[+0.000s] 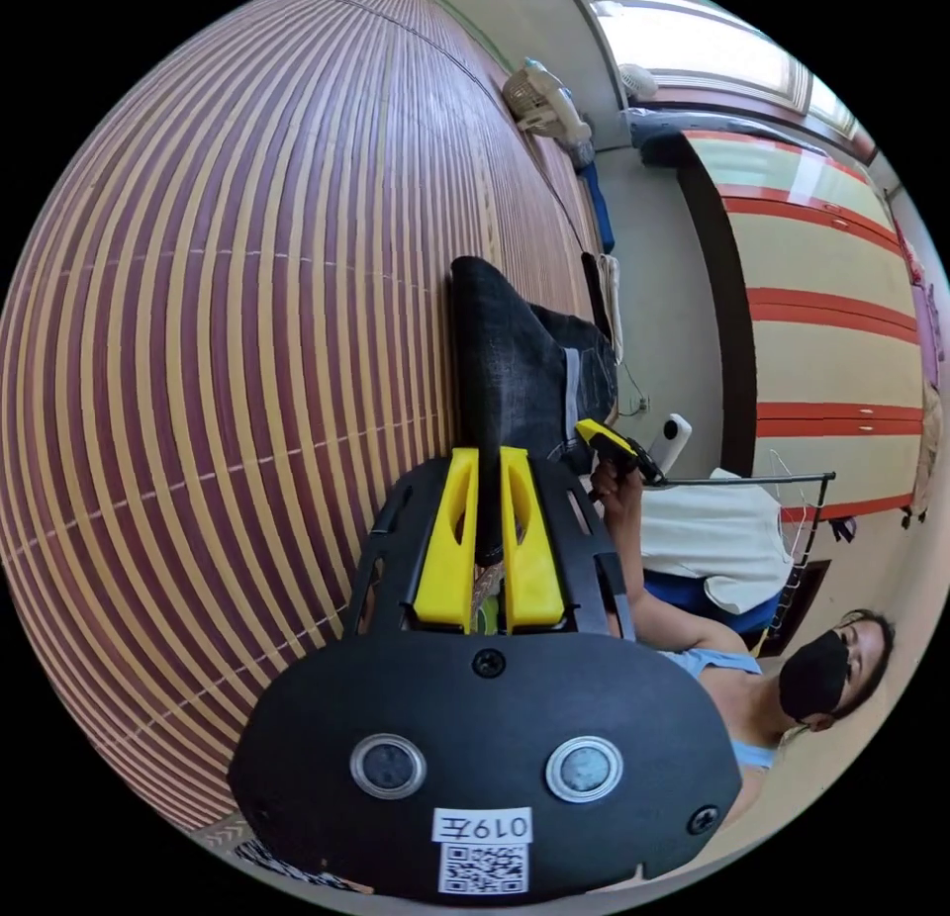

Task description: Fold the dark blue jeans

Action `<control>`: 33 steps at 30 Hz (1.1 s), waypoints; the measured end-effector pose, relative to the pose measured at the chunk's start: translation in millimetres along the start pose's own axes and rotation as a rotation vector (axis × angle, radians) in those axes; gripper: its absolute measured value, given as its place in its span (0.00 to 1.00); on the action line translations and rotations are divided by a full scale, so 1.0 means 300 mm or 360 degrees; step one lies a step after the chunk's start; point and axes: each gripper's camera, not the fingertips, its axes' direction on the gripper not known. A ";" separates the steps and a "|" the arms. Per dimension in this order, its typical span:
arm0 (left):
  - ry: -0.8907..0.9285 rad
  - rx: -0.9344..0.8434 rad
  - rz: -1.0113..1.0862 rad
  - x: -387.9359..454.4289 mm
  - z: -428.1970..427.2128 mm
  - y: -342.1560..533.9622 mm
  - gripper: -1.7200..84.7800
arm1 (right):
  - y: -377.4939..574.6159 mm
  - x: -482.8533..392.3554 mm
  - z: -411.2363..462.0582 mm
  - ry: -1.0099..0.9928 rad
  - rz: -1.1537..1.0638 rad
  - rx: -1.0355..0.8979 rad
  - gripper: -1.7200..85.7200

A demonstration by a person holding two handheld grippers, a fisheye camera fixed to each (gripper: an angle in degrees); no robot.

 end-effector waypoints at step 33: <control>-0.1168 0.0648 0.0551 0.615 0.188 0.247 0.03 | 0.159 -0.526 0.092 0.0473 -0.0274 0.0235 0.01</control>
